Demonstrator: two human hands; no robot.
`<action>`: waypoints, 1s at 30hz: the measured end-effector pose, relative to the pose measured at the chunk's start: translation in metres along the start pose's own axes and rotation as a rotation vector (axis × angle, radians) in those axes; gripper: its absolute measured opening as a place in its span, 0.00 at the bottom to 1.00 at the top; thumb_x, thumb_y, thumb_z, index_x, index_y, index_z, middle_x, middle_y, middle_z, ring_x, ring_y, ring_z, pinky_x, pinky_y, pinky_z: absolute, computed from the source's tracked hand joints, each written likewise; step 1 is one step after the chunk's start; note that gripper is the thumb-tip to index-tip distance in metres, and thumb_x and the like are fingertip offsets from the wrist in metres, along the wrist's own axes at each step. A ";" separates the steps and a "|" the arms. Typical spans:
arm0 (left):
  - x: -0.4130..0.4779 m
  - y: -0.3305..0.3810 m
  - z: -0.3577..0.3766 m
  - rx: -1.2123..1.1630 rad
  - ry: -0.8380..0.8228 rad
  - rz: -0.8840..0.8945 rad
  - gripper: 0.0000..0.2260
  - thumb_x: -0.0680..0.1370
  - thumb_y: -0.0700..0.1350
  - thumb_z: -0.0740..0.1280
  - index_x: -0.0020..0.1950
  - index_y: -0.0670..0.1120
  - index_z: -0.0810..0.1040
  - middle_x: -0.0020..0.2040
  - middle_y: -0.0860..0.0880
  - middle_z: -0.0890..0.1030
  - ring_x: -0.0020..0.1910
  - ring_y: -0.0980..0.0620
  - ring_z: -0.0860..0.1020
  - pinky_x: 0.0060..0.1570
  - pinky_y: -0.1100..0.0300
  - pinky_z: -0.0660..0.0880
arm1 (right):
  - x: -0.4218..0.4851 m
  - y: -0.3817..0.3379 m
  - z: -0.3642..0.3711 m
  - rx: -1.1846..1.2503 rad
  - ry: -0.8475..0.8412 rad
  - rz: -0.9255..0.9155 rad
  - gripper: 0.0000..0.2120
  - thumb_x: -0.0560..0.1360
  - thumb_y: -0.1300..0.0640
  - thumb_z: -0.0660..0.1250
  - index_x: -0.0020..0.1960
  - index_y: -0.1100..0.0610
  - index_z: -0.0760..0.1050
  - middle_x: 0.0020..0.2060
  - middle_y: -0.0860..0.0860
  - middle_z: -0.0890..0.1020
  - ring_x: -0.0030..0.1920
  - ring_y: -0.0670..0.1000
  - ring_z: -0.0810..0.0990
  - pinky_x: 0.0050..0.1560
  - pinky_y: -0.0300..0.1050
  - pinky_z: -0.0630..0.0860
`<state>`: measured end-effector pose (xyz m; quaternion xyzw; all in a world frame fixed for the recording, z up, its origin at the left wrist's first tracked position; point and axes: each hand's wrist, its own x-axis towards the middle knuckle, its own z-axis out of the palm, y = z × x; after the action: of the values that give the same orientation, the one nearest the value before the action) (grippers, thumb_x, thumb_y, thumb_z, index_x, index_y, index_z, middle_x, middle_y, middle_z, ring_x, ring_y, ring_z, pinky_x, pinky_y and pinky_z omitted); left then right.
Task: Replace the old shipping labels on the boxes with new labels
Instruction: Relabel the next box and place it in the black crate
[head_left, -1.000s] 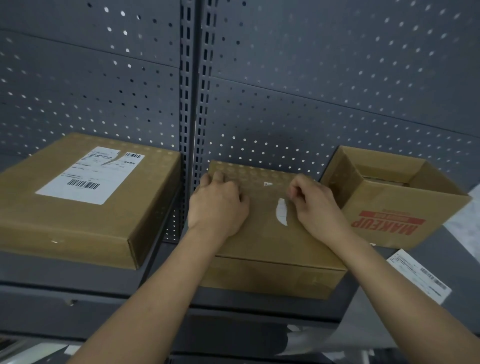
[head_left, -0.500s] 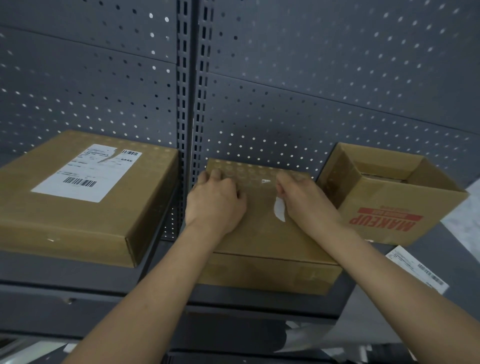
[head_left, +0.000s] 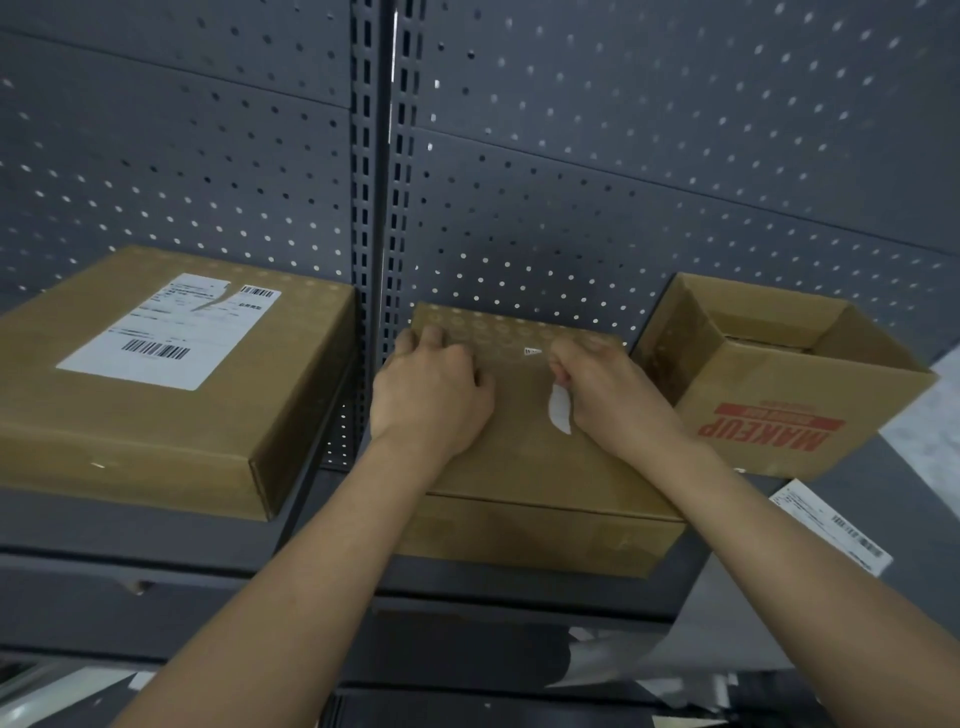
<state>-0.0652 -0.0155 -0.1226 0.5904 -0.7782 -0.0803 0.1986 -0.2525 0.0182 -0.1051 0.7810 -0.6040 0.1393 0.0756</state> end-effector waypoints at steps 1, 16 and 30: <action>0.000 0.000 0.000 -0.002 -0.002 0.000 0.19 0.80 0.55 0.57 0.63 0.49 0.79 0.66 0.47 0.73 0.69 0.41 0.66 0.57 0.46 0.73 | -0.001 0.000 -0.001 0.030 -0.001 0.030 0.15 0.70 0.73 0.59 0.40 0.54 0.62 0.39 0.51 0.72 0.43 0.54 0.70 0.39 0.48 0.68; 0.000 0.000 0.000 0.005 -0.002 0.010 0.19 0.80 0.54 0.56 0.63 0.49 0.78 0.66 0.46 0.74 0.70 0.41 0.66 0.58 0.46 0.73 | -0.008 0.001 -0.003 0.137 0.091 0.135 0.12 0.76 0.69 0.60 0.40 0.54 0.66 0.39 0.50 0.74 0.42 0.51 0.73 0.43 0.52 0.74; 0.001 -0.001 0.002 -0.002 -0.003 0.004 0.19 0.80 0.55 0.56 0.63 0.49 0.79 0.66 0.47 0.74 0.71 0.41 0.66 0.59 0.46 0.73 | -0.013 -0.001 -0.001 0.124 0.136 0.185 0.09 0.75 0.68 0.60 0.41 0.56 0.66 0.38 0.52 0.75 0.40 0.53 0.74 0.41 0.54 0.75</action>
<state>-0.0657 -0.0171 -0.1240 0.5883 -0.7797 -0.0817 0.1982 -0.2546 0.0307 -0.1085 0.7139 -0.6572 0.2354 0.0548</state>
